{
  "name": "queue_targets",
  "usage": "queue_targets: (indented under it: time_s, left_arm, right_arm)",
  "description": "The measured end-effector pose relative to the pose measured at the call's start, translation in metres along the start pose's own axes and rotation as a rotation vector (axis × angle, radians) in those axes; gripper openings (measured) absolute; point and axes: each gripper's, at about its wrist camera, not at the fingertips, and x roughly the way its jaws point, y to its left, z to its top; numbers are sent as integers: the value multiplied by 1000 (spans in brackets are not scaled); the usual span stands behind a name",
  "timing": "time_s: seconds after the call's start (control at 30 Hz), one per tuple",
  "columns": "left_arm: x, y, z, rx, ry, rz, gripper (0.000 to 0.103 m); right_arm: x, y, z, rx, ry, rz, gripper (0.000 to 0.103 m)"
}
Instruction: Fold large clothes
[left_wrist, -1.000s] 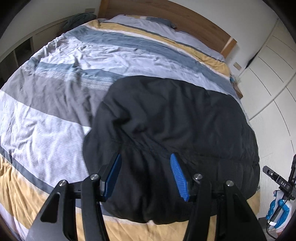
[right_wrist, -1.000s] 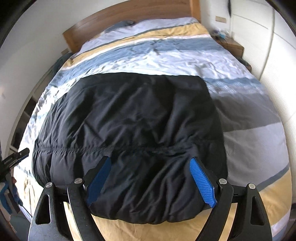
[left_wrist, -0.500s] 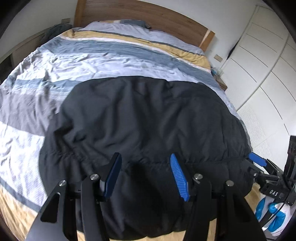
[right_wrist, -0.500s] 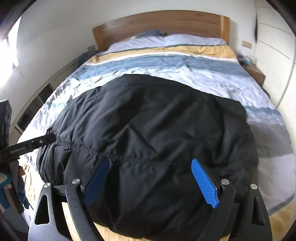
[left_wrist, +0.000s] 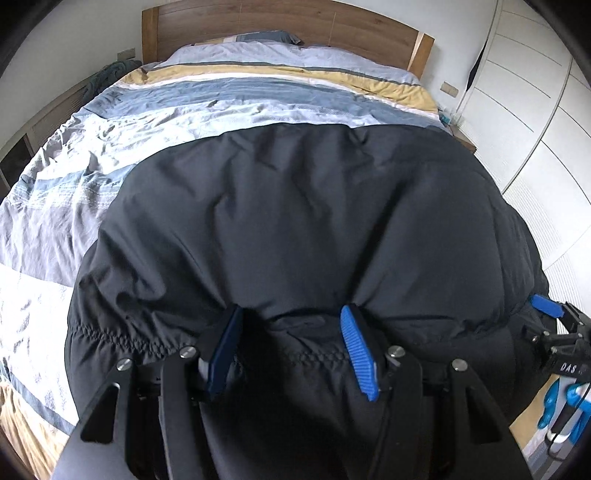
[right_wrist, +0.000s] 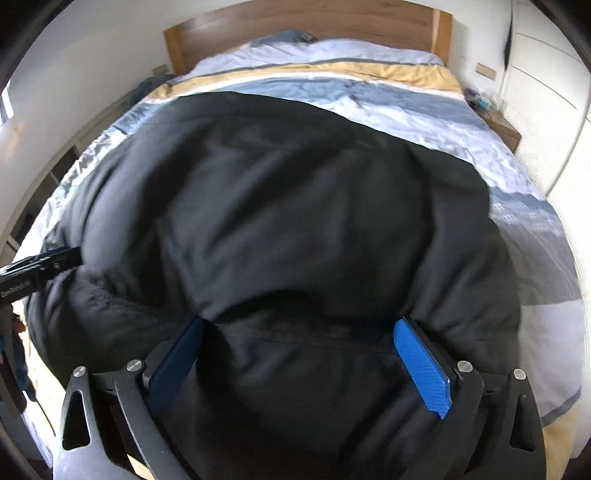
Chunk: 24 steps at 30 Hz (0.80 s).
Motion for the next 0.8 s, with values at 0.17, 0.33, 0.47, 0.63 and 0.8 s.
queue_targets:
  time_s: [0.17, 0.33, 0.47, 0.63, 0.8]
  left_arm:
    - [3, 5, 0, 4, -3, 13, 60]
    - [0, 14, 0, 3, -3, 38, 62]
    - [-8, 22, 2, -17, -4, 57, 62]
    - [-20, 16, 12, -14, -40, 17, 62]
    - [-17, -10, 22, 25, -46, -62, 62]
  right_arm:
    - [1, -23, 1, 11, 14, -23, 101]
    - [2, -39, 5, 20, 27, -50, 101]
    - [-3, -50, 13, 64, 32, -77, 101]
    - [-23, -26, 29, 43, -43, -6, 101]
    - [-11, 12, 46, -2, -76, 72, 101]
